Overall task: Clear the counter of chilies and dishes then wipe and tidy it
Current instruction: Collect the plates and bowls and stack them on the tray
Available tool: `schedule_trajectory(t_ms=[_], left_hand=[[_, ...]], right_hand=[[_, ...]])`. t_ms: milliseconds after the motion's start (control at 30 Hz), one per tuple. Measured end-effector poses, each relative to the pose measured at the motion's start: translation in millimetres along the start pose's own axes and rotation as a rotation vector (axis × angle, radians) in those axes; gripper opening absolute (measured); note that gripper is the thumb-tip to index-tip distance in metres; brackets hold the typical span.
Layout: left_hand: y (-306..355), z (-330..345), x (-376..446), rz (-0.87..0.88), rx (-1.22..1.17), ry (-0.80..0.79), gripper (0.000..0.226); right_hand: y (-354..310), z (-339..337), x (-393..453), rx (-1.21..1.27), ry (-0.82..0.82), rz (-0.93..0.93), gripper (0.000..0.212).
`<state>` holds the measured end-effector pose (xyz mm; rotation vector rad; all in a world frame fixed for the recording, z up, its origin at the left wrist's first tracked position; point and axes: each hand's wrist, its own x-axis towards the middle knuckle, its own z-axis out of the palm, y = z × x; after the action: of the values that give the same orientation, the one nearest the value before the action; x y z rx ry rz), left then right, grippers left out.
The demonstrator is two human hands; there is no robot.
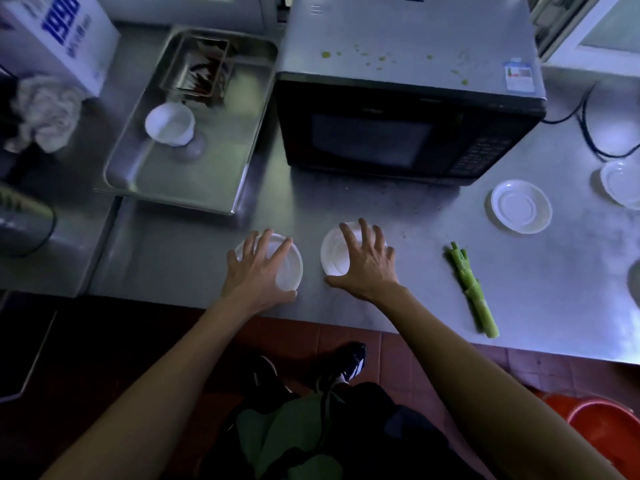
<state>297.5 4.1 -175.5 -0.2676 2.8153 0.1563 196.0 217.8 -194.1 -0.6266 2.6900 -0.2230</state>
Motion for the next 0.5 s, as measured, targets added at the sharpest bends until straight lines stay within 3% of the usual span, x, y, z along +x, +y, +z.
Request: schedule_trajectory(t_ms=[500], left_hand=[[-178,-10,-45,-0.094,-0.137,0.052,0.111]], right_hand=[[-175,-13,5,-0.051,0.106,-0.144,0.114]])
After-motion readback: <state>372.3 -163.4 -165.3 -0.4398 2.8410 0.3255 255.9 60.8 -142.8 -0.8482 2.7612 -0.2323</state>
